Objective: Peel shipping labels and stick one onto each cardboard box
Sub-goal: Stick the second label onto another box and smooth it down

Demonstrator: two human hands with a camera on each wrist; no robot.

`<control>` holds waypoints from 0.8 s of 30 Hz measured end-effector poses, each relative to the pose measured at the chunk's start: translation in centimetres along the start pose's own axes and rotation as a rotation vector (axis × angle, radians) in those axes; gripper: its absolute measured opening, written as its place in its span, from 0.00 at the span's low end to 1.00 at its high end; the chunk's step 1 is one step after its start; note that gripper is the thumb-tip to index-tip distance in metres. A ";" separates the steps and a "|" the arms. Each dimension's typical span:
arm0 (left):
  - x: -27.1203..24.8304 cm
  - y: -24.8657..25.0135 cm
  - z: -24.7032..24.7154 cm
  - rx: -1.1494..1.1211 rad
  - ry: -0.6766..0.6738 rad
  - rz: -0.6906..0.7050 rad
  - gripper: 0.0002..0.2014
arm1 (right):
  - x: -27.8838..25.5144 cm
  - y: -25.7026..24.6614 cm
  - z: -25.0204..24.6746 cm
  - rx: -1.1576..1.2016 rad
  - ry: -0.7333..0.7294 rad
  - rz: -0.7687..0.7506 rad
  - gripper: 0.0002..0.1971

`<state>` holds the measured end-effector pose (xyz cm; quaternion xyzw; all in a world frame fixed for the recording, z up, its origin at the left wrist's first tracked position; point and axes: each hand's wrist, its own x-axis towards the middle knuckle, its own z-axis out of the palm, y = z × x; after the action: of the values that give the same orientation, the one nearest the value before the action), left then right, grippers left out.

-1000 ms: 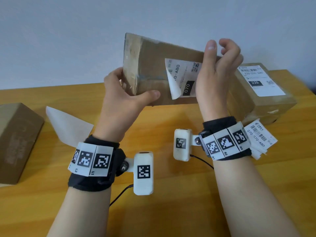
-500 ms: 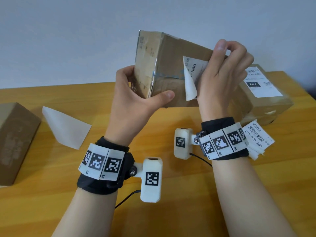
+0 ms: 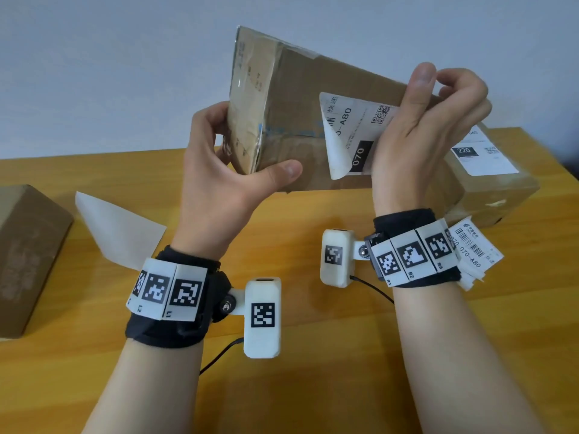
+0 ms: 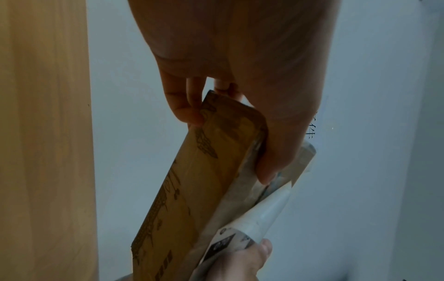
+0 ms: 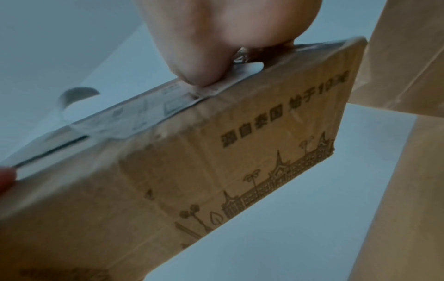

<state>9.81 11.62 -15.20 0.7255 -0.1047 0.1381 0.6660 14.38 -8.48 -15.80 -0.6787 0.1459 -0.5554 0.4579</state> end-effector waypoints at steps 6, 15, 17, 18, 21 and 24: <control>0.3 -0.3 -0.6 -0.041 -0.053 0.053 0.42 | 0.6 -0.5 -0.5 0.041 -0.031 0.091 0.21; 0.6 -0.9 -1.1 -0.035 -0.081 0.093 0.42 | 1.2 0.3 -0.8 0.063 -0.056 0.139 0.13; 0.6 -0.8 -1.2 -0.044 -0.081 0.088 0.43 | 1.3 0.2 -0.8 0.047 -0.045 0.121 0.12; 0.6 -0.7 -1.2 -0.046 -0.076 0.084 0.43 | 1.4 0.3 -0.8 0.047 -0.041 0.122 0.12; 0.5 -0.2 -1.0 -0.050 -0.038 0.064 0.44 | 1.4 0.4 -0.9 0.112 -0.025 0.173 0.12; 0.4 0.2 -0.6 -0.085 0.005 0.029 0.44 | 1.3 -0.2 -0.8 0.219 -0.061 0.281 0.11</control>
<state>10.09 12.17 -14.81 0.6946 -0.1195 0.1452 0.6944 14.03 -9.65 -14.82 -0.6142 0.1641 -0.4777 0.6063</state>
